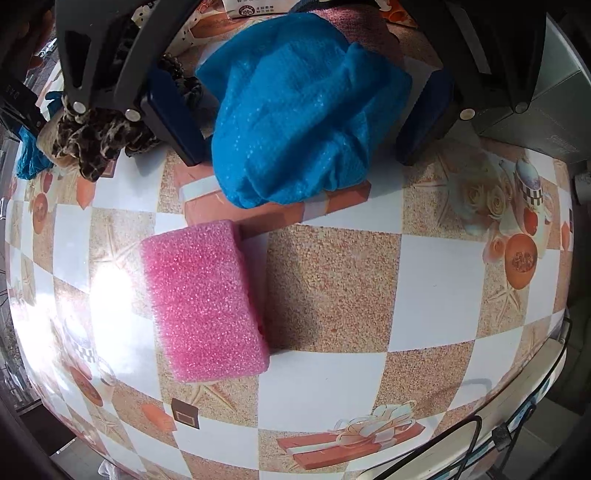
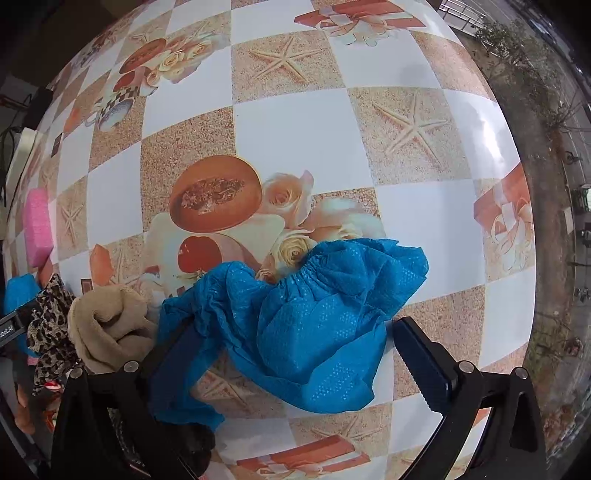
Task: Organize soft objects
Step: 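Grasp a blue cloth with the left tool while the right tool grasps another blue cloth, then lift both blue cloths and carry them toward the white box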
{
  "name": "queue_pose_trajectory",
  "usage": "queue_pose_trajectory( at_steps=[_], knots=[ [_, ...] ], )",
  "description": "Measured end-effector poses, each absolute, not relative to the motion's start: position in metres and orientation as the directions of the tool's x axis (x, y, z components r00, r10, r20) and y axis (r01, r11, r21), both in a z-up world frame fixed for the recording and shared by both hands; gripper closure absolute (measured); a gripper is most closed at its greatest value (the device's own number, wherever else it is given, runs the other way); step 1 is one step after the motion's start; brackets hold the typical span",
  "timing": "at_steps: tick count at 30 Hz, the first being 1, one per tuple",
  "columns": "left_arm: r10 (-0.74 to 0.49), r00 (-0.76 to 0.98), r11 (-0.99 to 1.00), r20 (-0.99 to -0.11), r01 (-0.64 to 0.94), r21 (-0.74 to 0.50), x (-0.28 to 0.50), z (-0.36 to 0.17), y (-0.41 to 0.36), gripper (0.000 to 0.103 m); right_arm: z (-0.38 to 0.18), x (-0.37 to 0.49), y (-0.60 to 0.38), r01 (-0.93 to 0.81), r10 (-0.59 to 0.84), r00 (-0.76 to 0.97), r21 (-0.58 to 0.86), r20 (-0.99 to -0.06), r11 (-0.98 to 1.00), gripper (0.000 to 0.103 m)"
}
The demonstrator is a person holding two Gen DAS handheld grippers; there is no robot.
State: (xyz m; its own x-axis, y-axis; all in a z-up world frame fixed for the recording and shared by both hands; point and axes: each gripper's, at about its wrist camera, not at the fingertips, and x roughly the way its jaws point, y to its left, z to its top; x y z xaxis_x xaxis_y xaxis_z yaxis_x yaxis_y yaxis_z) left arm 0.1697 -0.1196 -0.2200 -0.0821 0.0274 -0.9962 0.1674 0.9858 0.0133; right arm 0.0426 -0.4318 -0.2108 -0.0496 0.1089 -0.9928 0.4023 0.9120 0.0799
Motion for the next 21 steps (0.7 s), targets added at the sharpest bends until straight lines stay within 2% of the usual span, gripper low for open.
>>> queue_pose_trajectory(
  at_steps=[4, 5, 6, 7, 8, 9, 10, 11, 14, 21],
  knots=[
    [0.032, -0.116, 0.99, -0.993, 0.138, 0.016, 0.17, -0.221, -0.121, 0.002, -0.216, 0.05, -0.431, 0.397, 0.128, -0.07, 0.09, -0.989, 0.914, 0.0],
    [0.032, -0.103, 0.989, -0.994, 0.148, 0.016, 0.168, -0.219, -0.122, 0.006, -0.217, 0.052, -0.43, 0.391, 0.127, -0.064, 0.092, -0.99, 0.916, 0.002],
    [0.031, -0.089, 0.986, -0.996, 0.164, 0.016, 0.165, -0.216, -0.125, 0.014, -0.212, 0.052, -0.429, 0.376, 0.123, -0.05, 0.095, -0.991, 0.922, 0.007],
    [0.029, -0.069, 0.982, -0.997, 0.19, 0.015, 0.162, -0.209, -0.131, 0.02, -0.207, 0.053, -0.425, 0.354, 0.118, -0.028, 0.1, -0.993, 0.93, 0.019],
    [0.028, -0.054, 0.977, -0.998, 0.215, 0.016, 0.16, -0.205, -0.135, 0.037, -0.201, 0.054, -0.42, 0.324, 0.116, -0.003, 0.109, -0.993, 0.94, 0.027],
    [0.031, -0.04, 0.969, -0.999, 0.247, 0.02, 0.157, -0.201, -0.141, 0.062, -0.197, 0.056, -0.415, 0.296, 0.129, 0.015, 0.128, -0.991, 0.947, 0.048],
    [0.044, -0.036, 0.961, -0.998, 0.274, 0.032, 0.155, -0.199, -0.146, 0.068, -0.194, 0.058, -0.411, 0.274, 0.162, 0.029, 0.164, -0.986, 0.948, 0.074],
    [0.054, -0.028, 0.957, -0.998, 0.285, 0.044, 0.153, -0.197, -0.148, 0.068, -0.193, 0.059, -0.407, 0.269, 0.179, 0.032, 0.181, -0.983, 0.946, 0.083],
    [0.061, 0.045, 0.953, -0.997, 0.295, 0.072, 0.147, -0.18, -0.15, 0.069, -0.183, 0.06, -0.406, 0.286, 0.184, 0.074, 0.198, -0.98, 0.937, 0.087],
    [0.019, 0.189, 0.952, -0.982, 0.297, 0.076, 0.126, -0.121, -0.144, 0.069, -0.153, 0.052, -0.413, 0.308, 0.232, 0.154, 0.27, -0.96, 0.913, 0.088]
  ],
)
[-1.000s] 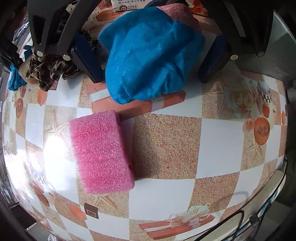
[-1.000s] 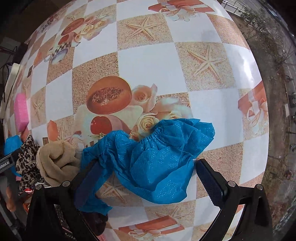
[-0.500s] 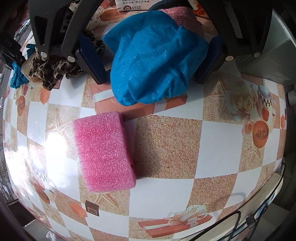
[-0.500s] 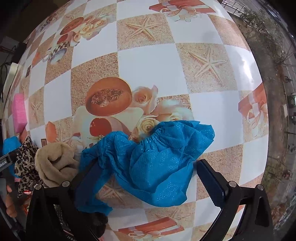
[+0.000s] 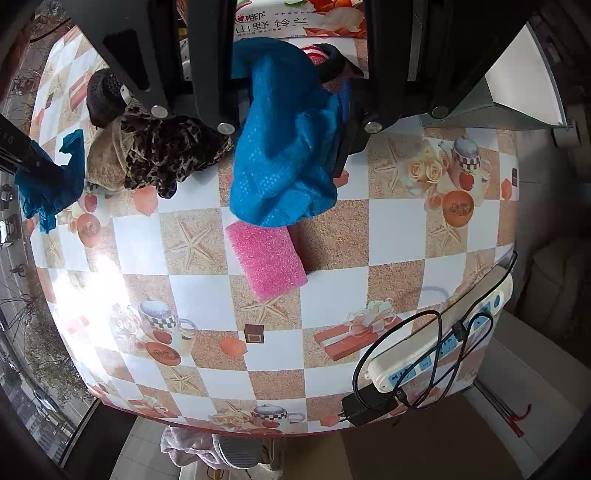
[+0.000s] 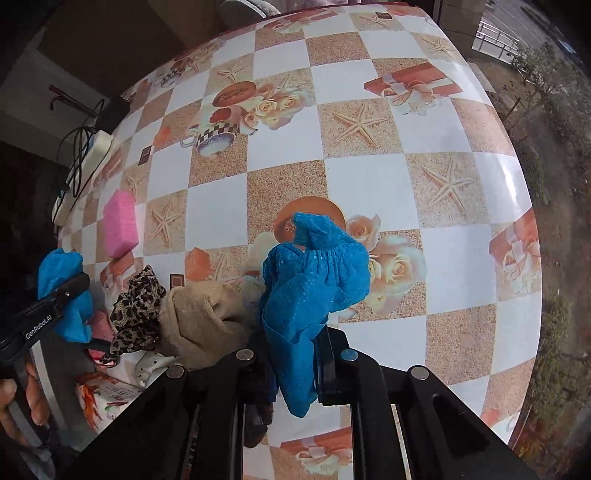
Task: Organize soft objects
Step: 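Lift both blue cloths and carry them toward the white box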
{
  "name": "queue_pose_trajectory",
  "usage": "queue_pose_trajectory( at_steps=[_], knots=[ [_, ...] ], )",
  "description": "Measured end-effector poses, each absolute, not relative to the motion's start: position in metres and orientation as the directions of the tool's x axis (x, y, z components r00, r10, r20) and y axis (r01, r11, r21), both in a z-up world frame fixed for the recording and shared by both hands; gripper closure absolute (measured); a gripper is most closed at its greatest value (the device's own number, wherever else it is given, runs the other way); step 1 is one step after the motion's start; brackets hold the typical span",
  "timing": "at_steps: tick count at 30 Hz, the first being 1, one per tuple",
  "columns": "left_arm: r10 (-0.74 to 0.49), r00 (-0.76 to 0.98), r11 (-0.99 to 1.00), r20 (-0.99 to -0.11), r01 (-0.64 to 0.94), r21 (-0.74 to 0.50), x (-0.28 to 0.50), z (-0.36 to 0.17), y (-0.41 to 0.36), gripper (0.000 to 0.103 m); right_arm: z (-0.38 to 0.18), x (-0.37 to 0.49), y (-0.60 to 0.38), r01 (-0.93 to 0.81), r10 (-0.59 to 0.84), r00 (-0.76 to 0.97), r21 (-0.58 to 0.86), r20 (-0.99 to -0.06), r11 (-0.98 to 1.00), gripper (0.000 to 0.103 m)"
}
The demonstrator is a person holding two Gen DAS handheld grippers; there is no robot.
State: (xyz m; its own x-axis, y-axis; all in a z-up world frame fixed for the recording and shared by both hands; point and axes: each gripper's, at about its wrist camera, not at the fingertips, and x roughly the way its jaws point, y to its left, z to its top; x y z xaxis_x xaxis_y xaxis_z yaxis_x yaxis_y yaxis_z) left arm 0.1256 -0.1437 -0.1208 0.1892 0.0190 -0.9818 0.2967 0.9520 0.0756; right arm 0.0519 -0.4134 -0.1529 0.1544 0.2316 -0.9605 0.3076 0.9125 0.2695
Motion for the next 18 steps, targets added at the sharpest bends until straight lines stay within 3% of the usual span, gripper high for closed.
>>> queue_pose_trajectory(
  at_steps=[18],
  knots=[
    [-0.036, 0.267, 0.943, -0.963, 0.328, 0.055, 0.068, -0.061, -0.125, 0.069, -0.08, 0.011, -0.384, 0.285, 0.27, 0.268, 0.343, -0.925, 0.895, 0.088]
  ],
)
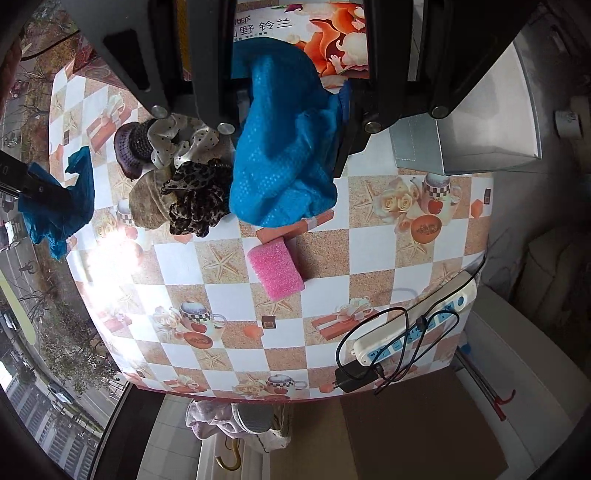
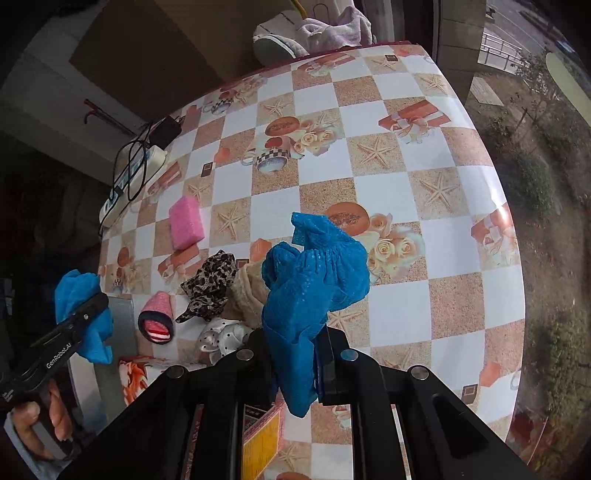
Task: Organize soft objects
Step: 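Lift both blue cloths and carry them toward the white box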
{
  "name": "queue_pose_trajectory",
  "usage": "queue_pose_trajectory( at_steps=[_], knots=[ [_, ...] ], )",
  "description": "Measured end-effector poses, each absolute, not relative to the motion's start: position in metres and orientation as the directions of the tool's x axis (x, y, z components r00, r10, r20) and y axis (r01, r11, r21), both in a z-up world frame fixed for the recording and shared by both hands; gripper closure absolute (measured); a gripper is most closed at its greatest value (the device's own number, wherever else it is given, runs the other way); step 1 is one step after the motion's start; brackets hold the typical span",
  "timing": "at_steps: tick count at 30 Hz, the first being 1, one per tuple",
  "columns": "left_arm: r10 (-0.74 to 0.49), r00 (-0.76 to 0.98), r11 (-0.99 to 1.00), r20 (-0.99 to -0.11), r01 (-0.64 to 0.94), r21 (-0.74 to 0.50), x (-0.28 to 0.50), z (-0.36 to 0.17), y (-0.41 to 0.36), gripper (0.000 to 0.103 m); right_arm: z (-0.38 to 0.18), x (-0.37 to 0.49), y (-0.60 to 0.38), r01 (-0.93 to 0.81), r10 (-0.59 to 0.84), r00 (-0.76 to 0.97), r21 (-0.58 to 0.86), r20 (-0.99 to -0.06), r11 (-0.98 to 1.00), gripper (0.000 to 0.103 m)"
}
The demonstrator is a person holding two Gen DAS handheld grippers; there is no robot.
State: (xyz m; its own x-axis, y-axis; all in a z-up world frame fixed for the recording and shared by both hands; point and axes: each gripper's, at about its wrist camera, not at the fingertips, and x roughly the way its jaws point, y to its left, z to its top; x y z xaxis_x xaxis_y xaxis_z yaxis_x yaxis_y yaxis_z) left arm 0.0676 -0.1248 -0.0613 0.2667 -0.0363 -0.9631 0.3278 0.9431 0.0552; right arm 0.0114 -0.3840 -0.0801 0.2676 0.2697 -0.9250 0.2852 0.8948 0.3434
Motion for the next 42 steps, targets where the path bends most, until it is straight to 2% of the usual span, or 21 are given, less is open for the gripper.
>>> queue_pose_trajectory(
  at_steps=[17, 27, 42],
  knots=[
    [-0.05, 0.299, 0.938, -0.953, 0.341, 0.057, 0.006, -0.025, -0.079, 0.069, -0.019, -0.027, -0.325, 0.208, 0.295, 0.328, 0.373, -0.898, 0.904, 0.088],
    [-0.023, 0.308, 0.959, -0.951, 0.276, 0.066, -0.024, -0.015, -0.026, 0.069, 0.006, -0.044, -0.254, 0.078, 0.337, 0.312, 0.377, -0.889, 0.923, 0.088],
    [0.038, 0.308, 0.99, -0.951, 0.12, 0.078, -0.052, -0.019, 0.058, 0.069, 0.015, -0.05, -0.148, -0.148, 0.377, 0.221, 0.352, -0.899, 0.924, 0.088]
  ],
)
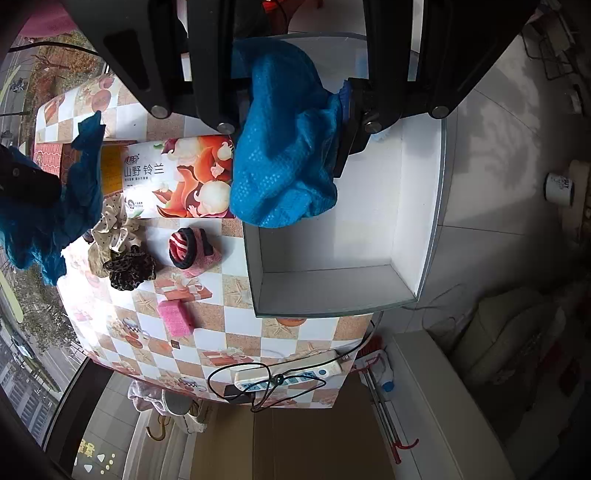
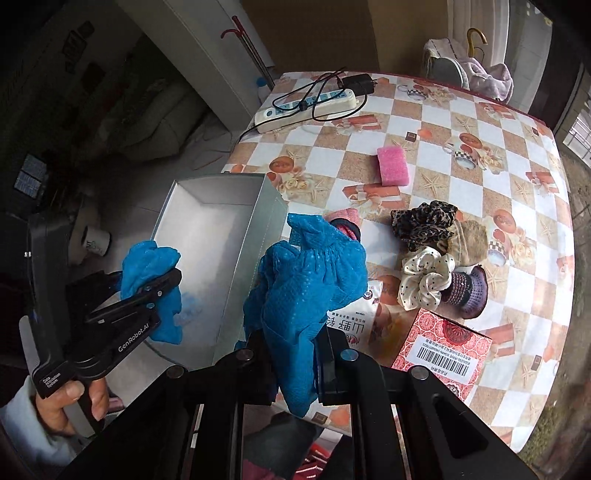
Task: Organize soft objects
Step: 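Lift both blue cloths and carry them toward the white box, then lower both blue cloths into the white box and open both tools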
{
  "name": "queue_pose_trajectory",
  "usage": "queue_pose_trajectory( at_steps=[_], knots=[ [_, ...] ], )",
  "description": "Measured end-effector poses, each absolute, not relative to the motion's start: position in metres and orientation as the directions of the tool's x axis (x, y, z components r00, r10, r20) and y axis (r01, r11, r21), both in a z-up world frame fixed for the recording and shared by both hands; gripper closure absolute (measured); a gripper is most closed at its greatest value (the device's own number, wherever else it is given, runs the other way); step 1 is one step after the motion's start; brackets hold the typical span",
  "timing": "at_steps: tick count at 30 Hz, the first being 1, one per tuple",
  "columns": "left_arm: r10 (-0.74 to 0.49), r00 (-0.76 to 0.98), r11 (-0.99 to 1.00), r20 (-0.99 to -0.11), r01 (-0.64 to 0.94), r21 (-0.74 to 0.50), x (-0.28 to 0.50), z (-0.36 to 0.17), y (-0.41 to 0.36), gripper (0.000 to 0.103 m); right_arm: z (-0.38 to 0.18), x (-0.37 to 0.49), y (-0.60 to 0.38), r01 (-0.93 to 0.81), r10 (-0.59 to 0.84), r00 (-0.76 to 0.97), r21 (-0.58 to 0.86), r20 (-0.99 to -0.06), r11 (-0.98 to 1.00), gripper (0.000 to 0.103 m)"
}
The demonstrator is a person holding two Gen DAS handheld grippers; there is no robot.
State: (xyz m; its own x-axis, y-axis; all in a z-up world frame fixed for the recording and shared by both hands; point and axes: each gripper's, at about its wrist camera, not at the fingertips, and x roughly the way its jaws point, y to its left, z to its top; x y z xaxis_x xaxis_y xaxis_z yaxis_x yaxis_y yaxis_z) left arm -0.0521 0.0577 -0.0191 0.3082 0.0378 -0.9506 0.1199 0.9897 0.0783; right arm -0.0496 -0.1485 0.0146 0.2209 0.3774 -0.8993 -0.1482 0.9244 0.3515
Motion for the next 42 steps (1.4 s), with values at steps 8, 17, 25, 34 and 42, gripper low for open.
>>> queue_pose_trajectory(
  at_steps=[8, 17, 25, 34, 42],
  knots=[
    [0.037, 0.29, 0.993, -0.956, 0.094, 0.067, -0.061, -0.026, 0.077, 0.069, 0.02, -0.051, -0.113, -0.232, 0.367, 0.195, 0.321, -0.91, 0.918, 0.088],
    [0.025, 0.298, 0.996, -0.954, 0.069, 0.048, -0.059, -0.026, 0.092, 0.069, 0.019, -0.051, -0.094, -0.265, 0.353, 0.18, 0.3, -0.918, 0.916, 0.088],
    [0.02, 0.298, 0.998, -0.954, 0.056, 0.038, -0.059, -0.027, 0.102, 0.069, 0.019, -0.048, -0.08, -0.294, 0.344, 0.17, 0.286, -0.923, 0.912, 0.087],
    [0.027, 0.291, 0.999, -0.956, 0.009, 0.031, -0.059, -0.031, 0.119, 0.069, 0.017, -0.043, -0.064, -0.328, 0.347, 0.153, 0.284, -0.925, 0.901, 0.088],
    [0.027, 0.281, 1.0, -0.959, -0.002, 0.028, -0.058, -0.034, 0.125, 0.069, 0.014, -0.041, -0.056, -0.343, 0.35, 0.14, 0.286, -0.926, 0.895, 0.088]
  ],
)
